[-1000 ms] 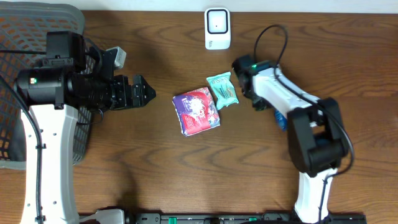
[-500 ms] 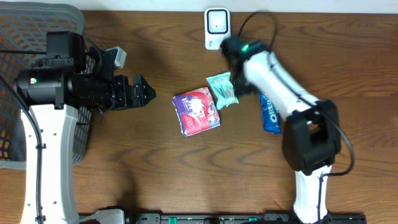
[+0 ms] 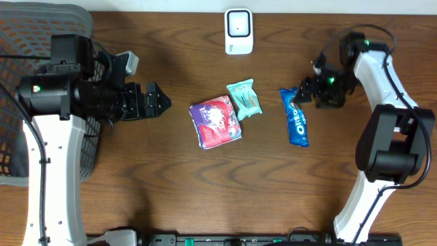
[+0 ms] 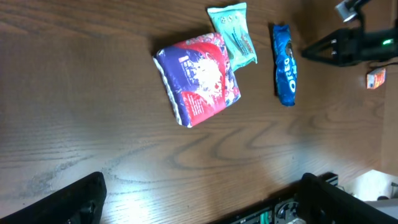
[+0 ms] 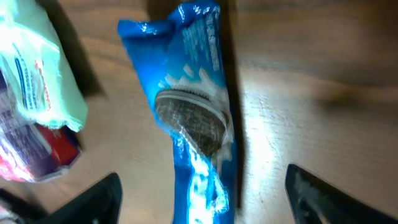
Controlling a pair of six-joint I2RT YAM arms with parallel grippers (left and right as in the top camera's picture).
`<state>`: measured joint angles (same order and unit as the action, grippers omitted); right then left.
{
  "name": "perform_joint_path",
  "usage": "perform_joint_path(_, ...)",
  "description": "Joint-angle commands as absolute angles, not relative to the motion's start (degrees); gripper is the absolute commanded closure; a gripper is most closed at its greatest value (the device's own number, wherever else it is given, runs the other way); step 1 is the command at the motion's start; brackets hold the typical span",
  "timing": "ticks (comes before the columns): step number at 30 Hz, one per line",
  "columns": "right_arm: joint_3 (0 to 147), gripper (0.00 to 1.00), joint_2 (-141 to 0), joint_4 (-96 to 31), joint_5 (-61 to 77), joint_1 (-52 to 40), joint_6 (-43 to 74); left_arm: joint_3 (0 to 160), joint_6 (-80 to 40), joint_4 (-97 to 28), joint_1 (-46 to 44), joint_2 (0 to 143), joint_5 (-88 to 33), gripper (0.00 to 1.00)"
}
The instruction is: Scan the item barcode
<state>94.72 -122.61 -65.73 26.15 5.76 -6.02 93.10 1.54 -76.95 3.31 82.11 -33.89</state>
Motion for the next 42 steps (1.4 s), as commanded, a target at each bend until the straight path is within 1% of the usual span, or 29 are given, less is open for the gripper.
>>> perform_joint_path(1, 87.3, 0.23, -122.3, -59.9, 37.8, 6.7, -7.3, 92.7, 2.1, -77.1, 3.2, 82.3, -33.3, 0.02)
perform_joint_path(4, 81.8, 0.32, -122.3, -53.6, 39.6, 6.9, -5.6, 92.7, 2.1, -77.1, 3.2, 82.3, -33.4, 0.02)
perform_joint_path(5, 80.4, 0.33, -122.3, -51.9, 39.6, 6.9, -4.8, 92.7, 2.1, -77.1, 3.2, 82.3, -33.4, 0.02)
perform_joint_path(6, 78.9, 0.37, -122.3, -50.2, 39.6, 6.9, -4.1, 92.7, 2.1, -77.1, 3.2, 82.3, -33.4, 0.02)
perform_joint_path(7, 77.7, 0.43, -122.3, -49.0, 39.6, 6.8, -3.4, 92.7, 2.1, -77.1, 3.2, 82.3, -33.3, 0.02)
perform_joint_path(9, 75.5, 0.68, -122.3, -46.5, 39.6, 6.4, -2.0, 92.7, 2.1, -77.1, 3.2, 82.3, -33.4, 0.02)
perform_joint_path(10, 75.0, 0.86, -122.3, -45.9, 39.6, 6.2, -1.3, 92.7, 2.1, -77.1, 3.2, 82.3, -33.4, 0.02)
perform_joint_path(11, 74.8, 0.99, -122.3, -45.5, 39.6, 5.8, -0.6, 92.7, 2.1, -77.1, 3.2, 82.3, -33.4, 0.02)
perform_joint_path(17, 77.8, 0.99, -122.1, -44.6, 39.7, 3.7, 4.8, 92.7, 2.1, -77.1, 3.2, 82.3, -33.3, 0.02)
perform_joint_path(22, 84.9, 0.99, -121.3, -44.2, 42.6, 3.0, 9.5, 92.7, 2.1, -77.1, 3.2, 82.3, -33.3, 0.02)
perform_joint_path(25, 90.1, 0.99, -121.0, -42.3, 43.0, 1.8, 14.3, 92.7, 2.1, -77.1, 3.2, 82.3, -33.3, 0.02)
perform_joint_path(28, 93.8, 0.99, -121.0, -35.8, 43.2, -0.4, 21.2, 92.7, 2.1, -77.1, 3.2, 82.3, -33.4, 0.02)
perform_joint_path(34, 95.4, 0.99, -121.1, -14.3, 40.1, -6.0, 36.2, 92.7, 2.1, -77.1, 3.2, 82.3, -33.4, 0.02)
perform_joint_path(39, 95.4, 0.99, -121.1, 0.0, 32.7, -12.0, 40.7, 92.7, 2.1, -77.1, 3.2, 82.3, -33.3, 0.02)
perform_joint_path(42, 95.4, 0.99, -121.2, 2.2, 27.2, -14.8, 40.7, 92.7, 2.1, -77.1, 3.2, 82.3, -33.4, 0.02)
